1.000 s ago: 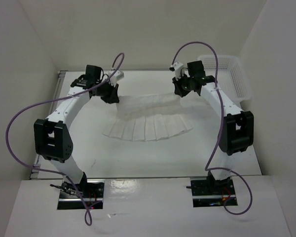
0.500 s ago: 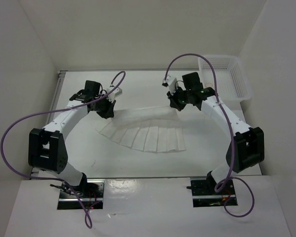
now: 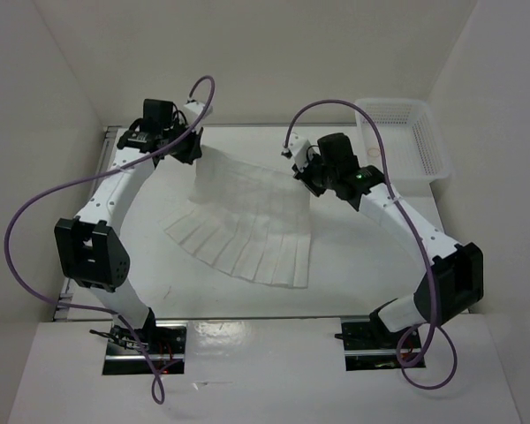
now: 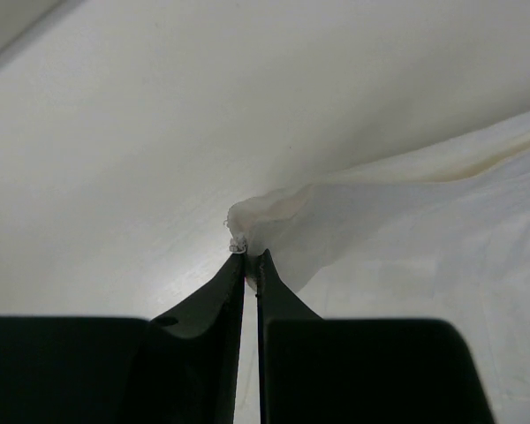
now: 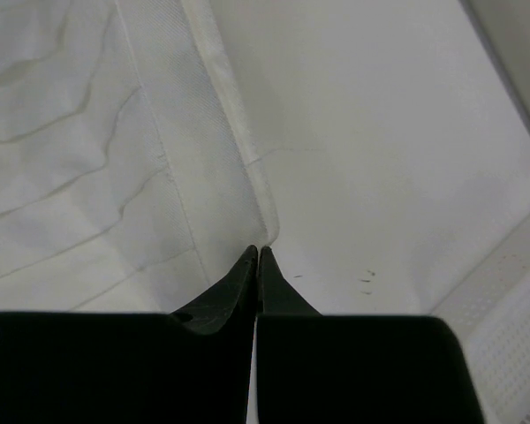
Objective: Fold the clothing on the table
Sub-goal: Fold the skirt
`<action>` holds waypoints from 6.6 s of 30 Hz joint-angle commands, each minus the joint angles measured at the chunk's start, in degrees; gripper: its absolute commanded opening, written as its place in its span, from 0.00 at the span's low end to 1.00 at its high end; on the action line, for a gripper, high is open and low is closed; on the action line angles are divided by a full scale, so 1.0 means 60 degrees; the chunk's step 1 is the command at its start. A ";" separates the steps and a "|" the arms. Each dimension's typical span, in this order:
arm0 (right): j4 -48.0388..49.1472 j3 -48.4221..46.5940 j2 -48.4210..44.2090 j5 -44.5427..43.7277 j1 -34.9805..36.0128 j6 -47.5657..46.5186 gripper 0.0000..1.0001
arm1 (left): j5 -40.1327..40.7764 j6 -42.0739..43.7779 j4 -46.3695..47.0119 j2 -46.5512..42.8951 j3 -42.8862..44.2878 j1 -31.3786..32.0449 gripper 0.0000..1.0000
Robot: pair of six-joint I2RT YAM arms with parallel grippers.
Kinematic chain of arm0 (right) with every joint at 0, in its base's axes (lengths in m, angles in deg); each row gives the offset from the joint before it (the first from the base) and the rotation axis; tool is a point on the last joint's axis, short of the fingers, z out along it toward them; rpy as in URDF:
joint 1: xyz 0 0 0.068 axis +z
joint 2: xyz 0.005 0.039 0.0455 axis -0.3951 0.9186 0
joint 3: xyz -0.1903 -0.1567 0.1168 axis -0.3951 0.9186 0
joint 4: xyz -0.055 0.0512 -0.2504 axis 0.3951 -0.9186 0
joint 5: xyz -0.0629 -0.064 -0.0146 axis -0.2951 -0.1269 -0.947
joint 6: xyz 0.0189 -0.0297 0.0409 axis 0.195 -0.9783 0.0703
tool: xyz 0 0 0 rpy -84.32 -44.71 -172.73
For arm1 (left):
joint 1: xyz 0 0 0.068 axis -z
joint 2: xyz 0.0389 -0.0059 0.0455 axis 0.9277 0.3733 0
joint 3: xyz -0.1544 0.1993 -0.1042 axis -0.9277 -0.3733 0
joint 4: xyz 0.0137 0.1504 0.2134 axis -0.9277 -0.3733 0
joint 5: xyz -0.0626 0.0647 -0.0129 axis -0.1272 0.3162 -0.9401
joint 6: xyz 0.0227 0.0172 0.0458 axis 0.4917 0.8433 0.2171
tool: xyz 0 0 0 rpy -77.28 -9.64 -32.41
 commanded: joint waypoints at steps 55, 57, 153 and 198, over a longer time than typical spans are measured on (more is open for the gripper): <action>0.1318 0.0219 0.1576 -0.2369 0.0091 -0.0750 0.00 | 0.2587 0.0461 0.1697 -0.0231 -0.2470 -0.0839 0.11; 0.1126 0.0336 0.1576 -0.2368 0.0179 -0.0750 0.00 | 0.2471 0.0549 0.1785 -0.0231 -0.2661 -0.0971 0.11; -0.1616 -0.0763 0.2279 -0.2714 0.2026 -0.1146 0.00 | 0.1196 0.5150 0.0393 -0.4644 -0.6104 -0.1412 0.11; 0.1917 -0.4484 0.6660 -0.5004 -0.0451 -0.1424 0.00 | -0.1528 -0.1412 0.1933 0.3942 0.0765 0.1297 0.89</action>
